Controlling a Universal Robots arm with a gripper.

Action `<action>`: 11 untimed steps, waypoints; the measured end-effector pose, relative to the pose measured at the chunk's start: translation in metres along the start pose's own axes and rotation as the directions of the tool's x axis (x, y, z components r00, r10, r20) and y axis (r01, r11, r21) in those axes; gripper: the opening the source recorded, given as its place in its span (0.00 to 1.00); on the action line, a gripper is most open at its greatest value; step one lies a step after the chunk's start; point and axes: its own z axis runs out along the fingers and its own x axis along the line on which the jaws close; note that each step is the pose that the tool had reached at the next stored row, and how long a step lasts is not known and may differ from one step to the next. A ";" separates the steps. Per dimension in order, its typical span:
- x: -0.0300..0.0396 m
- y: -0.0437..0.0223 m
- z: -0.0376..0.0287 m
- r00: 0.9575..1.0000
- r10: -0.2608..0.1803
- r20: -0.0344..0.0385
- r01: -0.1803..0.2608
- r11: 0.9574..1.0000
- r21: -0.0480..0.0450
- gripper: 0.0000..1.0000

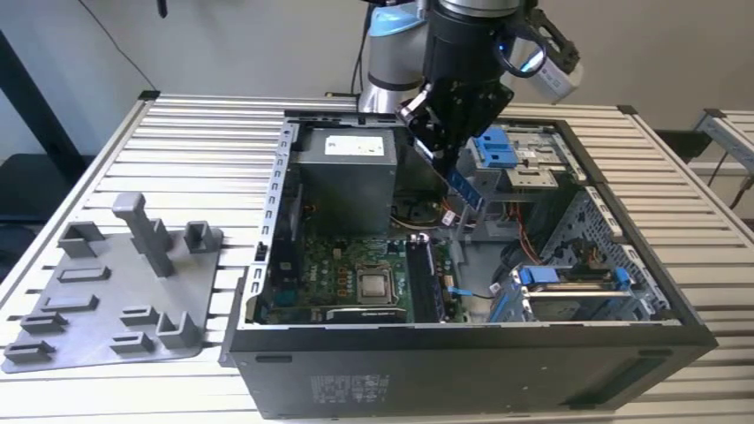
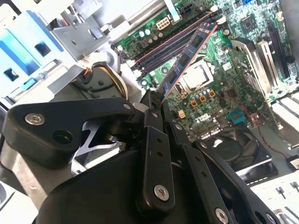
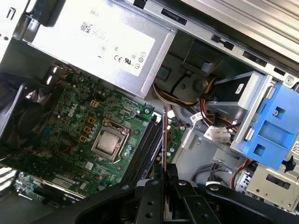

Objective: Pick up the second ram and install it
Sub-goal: 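Insert the second ram into the second slot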

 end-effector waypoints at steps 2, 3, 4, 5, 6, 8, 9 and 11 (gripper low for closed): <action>-0.0001 -0.0001 0.0007 1.000 0.016 0.000 -0.016 1.000 0.001 0.14; -0.0002 -0.0001 0.0010 1.000 0.025 0.000 -0.025 1.000 0.001 0.14; -0.0002 -0.0001 0.0012 0.999 0.034 0.000 -0.034 0.999 0.001 0.14; -0.0003 -0.0002 0.0015 0.999 0.045 0.000 -0.045 0.999 0.002 0.14; -0.0003 -0.0002 0.0018 0.998 0.058 0.000 -0.058 0.998 0.002 0.14; -0.0004 -0.0002 0.0023 0.996 0.085 0.001 -0.085 0.996 0.003 0.14; -0.0003 -0.0002 0.0026 0.995 0.098 0.001 -0.098 0.995 0.004 0.14; -0.0003 -0.0002 0.0031 0.992 0.126 0.001 -0.126 0.992 0.005 0.14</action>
